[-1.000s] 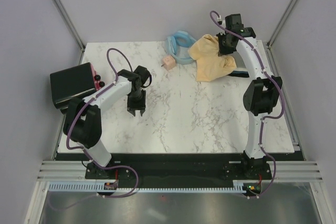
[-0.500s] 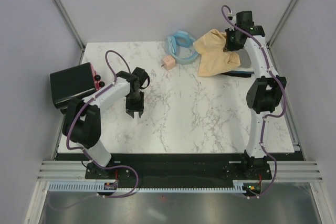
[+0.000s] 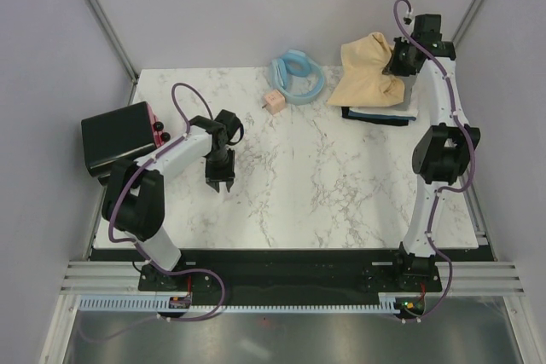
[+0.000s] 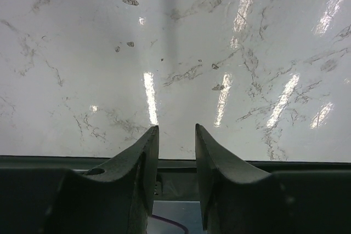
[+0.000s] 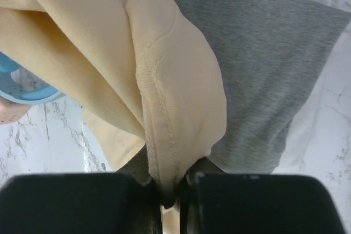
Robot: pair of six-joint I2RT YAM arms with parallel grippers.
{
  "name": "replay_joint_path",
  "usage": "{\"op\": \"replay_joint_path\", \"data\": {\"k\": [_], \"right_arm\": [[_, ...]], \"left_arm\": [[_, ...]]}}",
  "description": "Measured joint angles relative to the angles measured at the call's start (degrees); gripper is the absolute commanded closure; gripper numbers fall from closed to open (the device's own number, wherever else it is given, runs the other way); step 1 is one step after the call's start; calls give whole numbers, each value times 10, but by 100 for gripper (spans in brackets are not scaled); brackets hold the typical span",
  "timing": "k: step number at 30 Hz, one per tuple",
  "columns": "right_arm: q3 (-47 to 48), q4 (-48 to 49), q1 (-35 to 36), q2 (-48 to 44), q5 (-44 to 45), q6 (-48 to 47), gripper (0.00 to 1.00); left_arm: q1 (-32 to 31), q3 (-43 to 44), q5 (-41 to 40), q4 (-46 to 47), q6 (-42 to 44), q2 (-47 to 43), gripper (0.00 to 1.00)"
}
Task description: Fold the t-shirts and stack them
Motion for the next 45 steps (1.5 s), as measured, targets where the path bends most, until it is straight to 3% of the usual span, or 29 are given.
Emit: {"op": "replay_joint_path", "data": {"k": [13,22,23,24,31,34,40,45], "right_arm": [[-16,42,-43,-22,-70,16,100],[-94,87,-89,-49,-85,41,100],[-108,91,-92,-51,-83,41,94],[-125,95,-95,-54,-79,41,79],[-170,97,-98,-53,-40,43,73],[-170,99,-98,-54,-17,45,53],[-171,103,-101,-70,44,48,52],[-171,113,-109,-101,69,48,58]], "left_arm": [[0,0,13,4,0,25,62],[0,0,17,4,0,28,63],[0,1,17,4,0,29,63],[0,2,17,4,0,29,63],[0,26,17,3,0,30,64],[0,30,17,2,0,30,65],[0,30,17,0,0,30,65],[0,30,17,-1,0,30,65]]}}
